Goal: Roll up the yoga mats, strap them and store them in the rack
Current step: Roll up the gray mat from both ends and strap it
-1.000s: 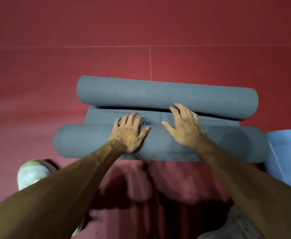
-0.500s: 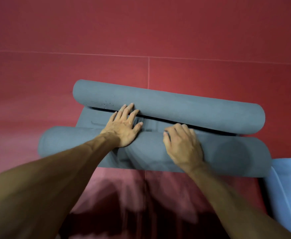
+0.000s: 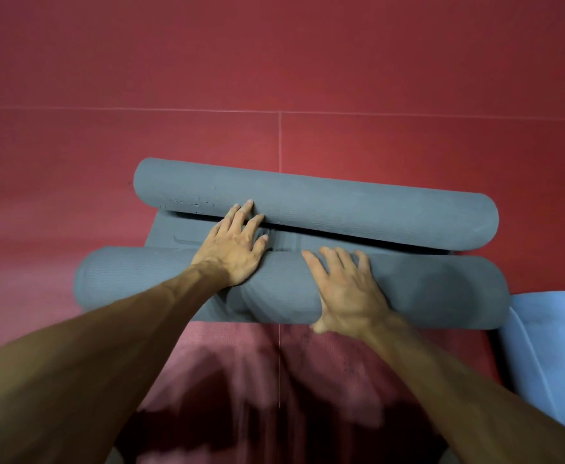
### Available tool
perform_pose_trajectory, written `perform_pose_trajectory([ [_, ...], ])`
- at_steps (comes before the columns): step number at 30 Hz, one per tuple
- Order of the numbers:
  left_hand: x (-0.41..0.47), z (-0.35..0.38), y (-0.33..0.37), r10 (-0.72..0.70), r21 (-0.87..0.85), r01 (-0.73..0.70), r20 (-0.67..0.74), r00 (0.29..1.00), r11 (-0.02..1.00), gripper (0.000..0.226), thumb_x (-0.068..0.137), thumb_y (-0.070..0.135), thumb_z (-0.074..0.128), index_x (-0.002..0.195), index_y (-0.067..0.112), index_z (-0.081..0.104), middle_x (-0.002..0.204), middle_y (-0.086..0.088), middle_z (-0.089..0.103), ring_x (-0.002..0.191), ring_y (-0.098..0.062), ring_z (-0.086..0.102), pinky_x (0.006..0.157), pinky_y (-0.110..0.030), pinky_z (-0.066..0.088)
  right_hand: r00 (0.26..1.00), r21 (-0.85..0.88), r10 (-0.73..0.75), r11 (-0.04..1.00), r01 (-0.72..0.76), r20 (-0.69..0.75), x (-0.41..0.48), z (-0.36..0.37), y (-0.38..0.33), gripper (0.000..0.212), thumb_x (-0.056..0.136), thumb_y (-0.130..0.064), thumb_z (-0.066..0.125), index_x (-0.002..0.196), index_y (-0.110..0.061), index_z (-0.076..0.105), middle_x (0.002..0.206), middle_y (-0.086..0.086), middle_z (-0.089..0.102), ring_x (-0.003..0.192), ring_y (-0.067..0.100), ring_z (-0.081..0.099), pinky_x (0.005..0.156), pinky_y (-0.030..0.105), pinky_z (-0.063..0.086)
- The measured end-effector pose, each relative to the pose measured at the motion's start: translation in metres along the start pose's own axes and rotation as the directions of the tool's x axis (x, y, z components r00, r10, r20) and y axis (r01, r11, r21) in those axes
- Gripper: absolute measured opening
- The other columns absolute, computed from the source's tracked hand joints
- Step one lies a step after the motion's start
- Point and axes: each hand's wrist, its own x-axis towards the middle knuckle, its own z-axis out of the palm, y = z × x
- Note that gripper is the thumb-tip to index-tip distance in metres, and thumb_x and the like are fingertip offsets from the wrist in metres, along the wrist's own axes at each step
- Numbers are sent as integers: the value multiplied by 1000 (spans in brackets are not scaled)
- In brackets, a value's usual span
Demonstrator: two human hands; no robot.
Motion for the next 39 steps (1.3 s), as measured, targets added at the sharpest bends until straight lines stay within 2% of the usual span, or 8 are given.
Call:
perform_pose_trajectory([
  [4, -20, -1, 2, 8, 24, -8, 0, 1000, 1000, 52, 102, 43, 23, 149, 21, 27, 161, 0, -1, 148, -16, 1, 119, -34, 6, 991, 43, -16, 999, 22, -134, 6, 5, 5, 123, 19, -63, 78, 127, -12, 52, 110, 9, 60, 96, 29, 58, 80, 47, 42],
  [7, -44, 0, 9, -16, 71, 16, -9, 1000, 997, 54, 100, 46, 16, 146, 22, 34, 160, 0, 12, 146, -16, 13, 118, -36, 10, 996, 19, -37, 999, 39, -81, 6, -3, 5, 119, 34, -64, 76, 137, -15, 42, 121, 4, 54, 107, 25, 53, 85, 43, 37],
  [11, -74, 8, 19, -52, 148, 55, -25, 998, 988, 89, 77, 56, -12, 147, 22, 32, 151, -2, 35, 141, -20, 25, 116, -38, 8, 999, 99, -41, 994, 38, 27, -6, -3, 2, 121, 43, -70, 74, 144, -21, 30, 131, -3, 47, 119, 20, 48, 92, 42, 35],
  [17, -90, 20, 23, -46, 178, 45, 0, 999, 983, 95, 72, 58, -18, 148, 23, 27, 150, 1, 34, 140, -18, 24, 116, -38, 10, 996, 178, -56, 983, 43, 67, -27, 4, 2, 123, 48, -81, 66, 148, -24, 24, 141, -5, 41, 127, 18, 40, 103, 39, 28],
  [21, -87, 19, 22, -34, 173, 35, -7, 999, 984, 89, 78, 59, -12, 146, 22, 31, 146, 2, 38, 137, -18, 28, 114, -38, 13, 987, 341, 31, 940, 24, -156, -36, 12, -2, 89, 73, -81, 37, 137, -21, 48, 134, -4, 52, 124, 18, 48, 106, 34, 30],
  [24, -77, 17, 19, -12, 165, 15, -19, 1000, 986, 80, 84, 61, -3, 141, 22, 38, 141, 1, 41, 131, -19, 35, 112, -39, 19, 924, 385, 152, 923, -5, -352, -38, 21, -6, 64, 85, -63, 40, 123, -15, 60, 118, 0, 61, 110, 22, 56, 97, 37, 41],
  [30, -61, 21, 13, 62, 138, -35, -200, 978, 990, 57, 90, 52, 24, 110, 12, 59, 111, -6, 59, 101, -29, 57, 88, -42, 43, 871, 285, 296, 939, -190, -392, -27, 23, -9, 64, 87, -58, 40, 124, -8, 58, 116, 9, 59, 104, 28, 54, 92, 43, 43],
  [39, -26, 9, 12, 49, 124, -29, -169, 984, 992, 76, 82, 58, 2, 133, 17, 43, 139, 0, 40, 129, -19, 35, 106, -37, 27, 874, 294, 316, 932, -213, -370, 11, 14, 9, 68, 88, -56, 38, 130, -5, 55, 126, 11, 56, 118, 28, 52, 102, 42, 41],
])
